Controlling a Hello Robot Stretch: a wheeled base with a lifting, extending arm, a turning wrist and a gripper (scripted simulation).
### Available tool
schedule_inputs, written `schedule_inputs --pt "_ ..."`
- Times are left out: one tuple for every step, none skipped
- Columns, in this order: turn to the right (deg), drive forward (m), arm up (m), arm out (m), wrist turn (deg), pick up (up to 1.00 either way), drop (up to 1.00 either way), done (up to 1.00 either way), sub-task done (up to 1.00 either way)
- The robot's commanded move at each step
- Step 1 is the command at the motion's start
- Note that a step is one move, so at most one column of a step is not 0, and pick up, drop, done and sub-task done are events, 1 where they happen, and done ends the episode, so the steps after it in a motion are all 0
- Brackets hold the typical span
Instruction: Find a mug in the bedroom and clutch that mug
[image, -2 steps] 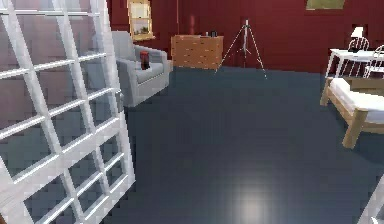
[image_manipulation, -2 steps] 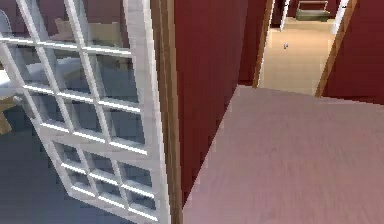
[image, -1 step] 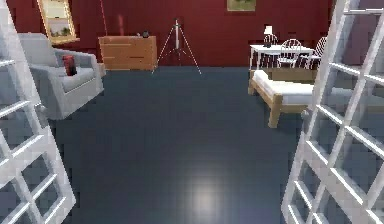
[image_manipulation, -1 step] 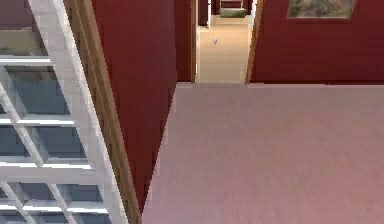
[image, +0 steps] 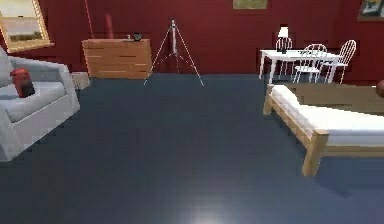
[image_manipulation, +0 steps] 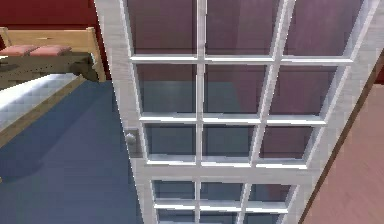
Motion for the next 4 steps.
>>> schedule_inputs --pt "6.0 0.00 0.00 0.00 0.0 0.00 0.00 0.00 0.00" --pt "0.0 0.50 0.00 0.00 0.0 0.00 0.00 0.00 0.00" --pt "6.0 0.00 0.00 0.00 0.0 0.00 0.00 0.00 0.00" --pt "0.0 1.00 0.00 0.00 0.0 0.00 0.00 0.00 0.00"
